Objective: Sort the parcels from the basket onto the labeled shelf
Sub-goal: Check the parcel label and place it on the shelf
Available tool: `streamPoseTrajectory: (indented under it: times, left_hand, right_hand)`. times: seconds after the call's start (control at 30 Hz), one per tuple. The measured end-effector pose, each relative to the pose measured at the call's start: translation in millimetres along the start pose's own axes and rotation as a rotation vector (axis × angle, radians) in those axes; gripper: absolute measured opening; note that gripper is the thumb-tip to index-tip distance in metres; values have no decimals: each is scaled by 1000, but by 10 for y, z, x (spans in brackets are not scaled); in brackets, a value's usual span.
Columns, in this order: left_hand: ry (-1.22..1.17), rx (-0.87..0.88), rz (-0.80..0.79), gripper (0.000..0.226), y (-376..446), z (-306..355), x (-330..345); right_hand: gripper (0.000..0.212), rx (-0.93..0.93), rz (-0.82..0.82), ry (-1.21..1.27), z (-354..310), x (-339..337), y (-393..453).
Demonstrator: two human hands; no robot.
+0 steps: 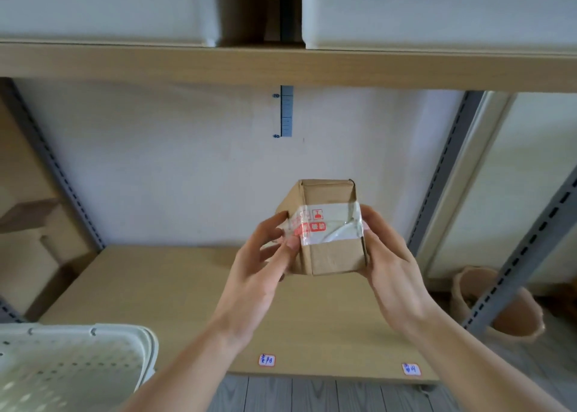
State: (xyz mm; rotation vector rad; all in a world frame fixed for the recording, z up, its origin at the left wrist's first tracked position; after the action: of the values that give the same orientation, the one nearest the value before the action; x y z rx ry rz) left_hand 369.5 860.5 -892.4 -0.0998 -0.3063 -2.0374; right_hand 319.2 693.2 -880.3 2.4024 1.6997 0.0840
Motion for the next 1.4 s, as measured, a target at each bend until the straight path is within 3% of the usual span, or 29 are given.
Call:
streamPoseTrajectory:
  times: [0.17,0.37,0.47,0.6,0.67,0.87,1.0,1.2,1.27,1.4]
  left_hand:
    - [-9,-4,-108,49,-60,-4,57]
    - [-135,8,-78,42,-24,-19,17]
    - [-152,4,-76,46,4,-62,-32]
    - [-219,-10,-20,46,36,-60,-93]
    - [-249,2,11,46,53,-38,-134]
    - [-155,67,59,34,74,-13,-242]
    - [-65,74,54,60,28,25,-198]
    - [-159,82,168,46,46,58,-260]
    - [-191,93,170,43,54,49,-291]
    - [-170,115,163,54,84,22,-361]
  right_hand:
    - [23,-1,16,-159,40,100,25]
    - [79,35,138,-201,74,37,67]
    - [124,81,138,-220,111,-42,90]
    - [139,116,126,-220,166,-132,103]
    - [139,102,180,-214,183,-210,108]
    - [112,2,285,-236,97,-366,89]
    - [91,-66,335,-311,27,-392,58]
    - [69,-141,371,-379,-47,-412,30]
    - [73,-101,314,-357,-7,-378,30]
    - [91,203,21,-157,207,-219,40]
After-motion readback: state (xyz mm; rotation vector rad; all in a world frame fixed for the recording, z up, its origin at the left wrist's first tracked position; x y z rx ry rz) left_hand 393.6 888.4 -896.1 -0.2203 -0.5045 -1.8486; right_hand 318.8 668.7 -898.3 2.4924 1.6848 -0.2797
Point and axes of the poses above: each hand's wrist, its own y-axis towards the middle knuckle, its own x-axis out of the palm, z = x × y, the point moved 6 cm from there along y, towards the middle knuckle, and after that the axes turned 10 degrees about -y, right-handed, at the moved point
